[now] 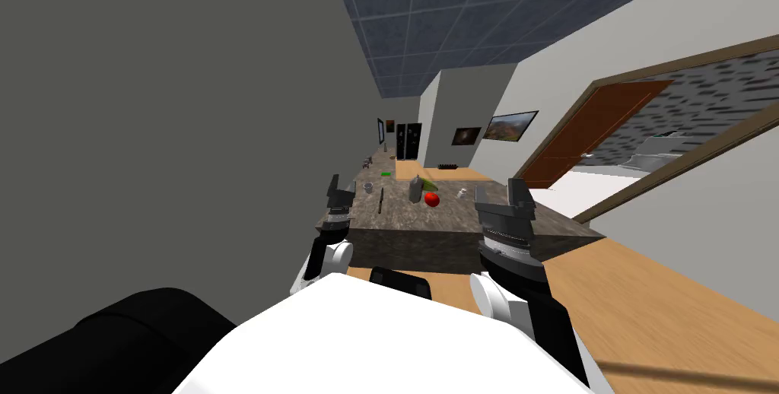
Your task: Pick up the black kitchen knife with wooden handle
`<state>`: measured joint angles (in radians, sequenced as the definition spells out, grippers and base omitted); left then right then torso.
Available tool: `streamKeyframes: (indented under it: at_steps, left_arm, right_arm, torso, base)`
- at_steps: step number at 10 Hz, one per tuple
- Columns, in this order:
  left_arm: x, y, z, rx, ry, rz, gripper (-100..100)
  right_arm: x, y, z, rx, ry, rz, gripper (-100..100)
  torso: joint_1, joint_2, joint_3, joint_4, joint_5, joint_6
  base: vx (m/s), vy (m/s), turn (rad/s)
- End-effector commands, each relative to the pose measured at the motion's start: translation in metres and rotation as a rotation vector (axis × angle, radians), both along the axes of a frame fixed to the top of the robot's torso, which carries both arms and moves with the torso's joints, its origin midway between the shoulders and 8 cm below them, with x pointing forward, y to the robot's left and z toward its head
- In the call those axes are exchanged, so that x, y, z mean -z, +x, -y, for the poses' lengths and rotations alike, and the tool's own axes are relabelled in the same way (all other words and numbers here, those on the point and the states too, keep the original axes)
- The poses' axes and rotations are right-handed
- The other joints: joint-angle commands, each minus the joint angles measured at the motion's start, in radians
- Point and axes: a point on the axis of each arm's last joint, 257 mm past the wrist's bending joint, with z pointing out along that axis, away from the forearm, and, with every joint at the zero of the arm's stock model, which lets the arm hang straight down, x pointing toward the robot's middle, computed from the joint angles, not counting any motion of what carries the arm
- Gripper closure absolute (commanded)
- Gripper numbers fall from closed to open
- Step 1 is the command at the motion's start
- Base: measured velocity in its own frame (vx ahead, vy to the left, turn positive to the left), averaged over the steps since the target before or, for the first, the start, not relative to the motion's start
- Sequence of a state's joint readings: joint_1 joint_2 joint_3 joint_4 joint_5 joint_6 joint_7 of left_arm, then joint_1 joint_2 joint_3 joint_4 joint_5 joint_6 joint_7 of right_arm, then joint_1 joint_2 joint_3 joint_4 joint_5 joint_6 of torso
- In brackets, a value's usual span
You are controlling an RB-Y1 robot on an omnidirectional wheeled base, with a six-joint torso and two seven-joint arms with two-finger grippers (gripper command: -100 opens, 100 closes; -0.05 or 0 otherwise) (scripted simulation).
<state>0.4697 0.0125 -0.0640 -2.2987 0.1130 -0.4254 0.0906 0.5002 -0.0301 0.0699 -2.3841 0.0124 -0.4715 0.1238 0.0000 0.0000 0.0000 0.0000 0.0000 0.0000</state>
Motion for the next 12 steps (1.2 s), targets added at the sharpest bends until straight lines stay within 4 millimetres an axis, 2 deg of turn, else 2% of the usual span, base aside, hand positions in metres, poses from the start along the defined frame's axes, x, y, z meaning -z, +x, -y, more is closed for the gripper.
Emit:
streamKeyframes:
  at_steps: [1, 4, 5, 7, 8, 9, 10, 11, 12]
  left_arm:
    - [0.005, 0.003, 0.003, 0.042, 0.008, -0.008, -100]
    - [0.023, 0.012, 0.005, 0.123, 0.002, -0.043, -100]
    - [0.023, 0.012, 0.006, 0.128, 0.013, -0.046, -100]
    - [0.045, 0.020, 0.002, 0.186, -0.007, -0.092, -100]
    - [0.045, 0.020, 0.003, 0.194, 0.011, -0.097, -100]
    - [0.058, 0.024, 0.000, 0.221, -0.002, -0.129, -100]
    - [0.059, 0.024, 0.000, 0.226, 0.009, -0.132, -100]
    - [0.074, 0.028, -0.005, 0.251, -0.005, -0.169, -100]
    - [0.074, 0.028, -0.005, 0.256, 0.007, -0.173, -100]
  right_arm:
    - [0.000, 0.000, 0.000, 0.000, 0.000, 0.000, 0]
    - [0.000, 0.000, 0.000, 0.000, 0.000, 0.000, 0]
    - [0.000, 0.000, 0.000, 0.000, 0.000, 0.000, 0]
    - [0.000, 0.000, 0.000, 0.000, 0.000, 0.000, 0]
    - [0.000, 0.000, 0.000, 0.000, 0.000, 0.000, 0]
    - [0.000, 0.000, 0.000, 0.000, 0.000, 0.000, 0]
    - [0.000, 0.000, 0.000, 0.000, 0.000, 0.000, 0]
    - [0.000, 0.000, 0.000, 0.000, 0.000, 0.000, 0]
    - [0.000, 0.000, 0.000, 0.000, 0.000, 0.000, 0]
  torso:
    - [0.000, 0.000, 0.000, 0.000, 0.000, 0.000]
    - [-0.008, 0.003, 0.002, 0.001, -0.002, 0.000]
    - [-0.007, 0.004, 0.002, 0.001, -0.002, 0.000]
    - [-0.004, 0.004, 0.002, 0.001, -0.001, 0.000]
    - [-0.005, 0.004, 0.002, 0.001, -0.001, 0.000]
    - [-0.004, 0.003, 0.002, 0.001, -0.001, 0.000]
    - [-0.004, 0.002, 0.001, 0.001, -0.001, 0.000]
    - [-0.003, 0.002, 0.001, 0.001, -0.001, 0.000]
    - [-0.003, 0.002, 0.001, 0.001, -0.001, 0.000]
  base:
    - [-0.027, -0.055, -0.122]
    - [-0.052, -0.119, -0.158]
    - [-0.047, -0.065, -0.037]
    - [-0.048, -0.076, -0.158]
    - [-0.025, -0.068, -0.073]
    - [-0.026, -0.069, -0.155]
    - [-0.026, -0.053, -0.080]
    - [-0.024, -0.063, -0.161]
    - [-0.030, -0.059, -0.116]
